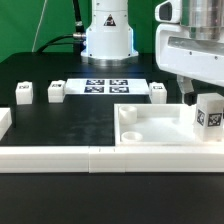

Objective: Assemble one leg

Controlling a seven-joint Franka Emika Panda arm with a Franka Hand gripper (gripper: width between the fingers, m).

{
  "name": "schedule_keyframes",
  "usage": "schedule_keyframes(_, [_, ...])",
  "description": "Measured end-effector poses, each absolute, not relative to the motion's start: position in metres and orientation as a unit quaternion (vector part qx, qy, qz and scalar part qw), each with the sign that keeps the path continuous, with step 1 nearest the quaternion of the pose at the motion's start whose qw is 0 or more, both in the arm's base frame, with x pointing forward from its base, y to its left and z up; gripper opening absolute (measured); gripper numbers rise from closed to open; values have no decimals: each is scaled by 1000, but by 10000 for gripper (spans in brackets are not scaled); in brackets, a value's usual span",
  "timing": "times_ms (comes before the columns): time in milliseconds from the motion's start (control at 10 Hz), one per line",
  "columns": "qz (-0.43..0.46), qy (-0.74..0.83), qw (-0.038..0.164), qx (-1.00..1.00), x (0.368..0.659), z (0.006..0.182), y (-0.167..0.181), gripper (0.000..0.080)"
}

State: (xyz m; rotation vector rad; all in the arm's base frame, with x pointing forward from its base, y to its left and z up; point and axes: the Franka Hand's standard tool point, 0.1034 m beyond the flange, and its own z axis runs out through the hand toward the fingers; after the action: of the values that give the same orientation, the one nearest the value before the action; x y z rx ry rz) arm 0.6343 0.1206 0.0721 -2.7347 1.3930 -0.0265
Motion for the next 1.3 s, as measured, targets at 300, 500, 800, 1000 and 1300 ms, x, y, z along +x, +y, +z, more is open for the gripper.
schedule_keyframes(300, [-18,287,30,-957,636,73,121,649])
schedule_keyframes(500, [-27,185,20,-982,639,77,121,649])
schedule_keyframes(800, [-30,57,10,-998,638,77,126,649])
schedule_keyframes(1000, [-32,-27,6,-999,639,77,122,649])
schedule_keyframes(1300, [-31,-35,6,-999,639,76,121,417])
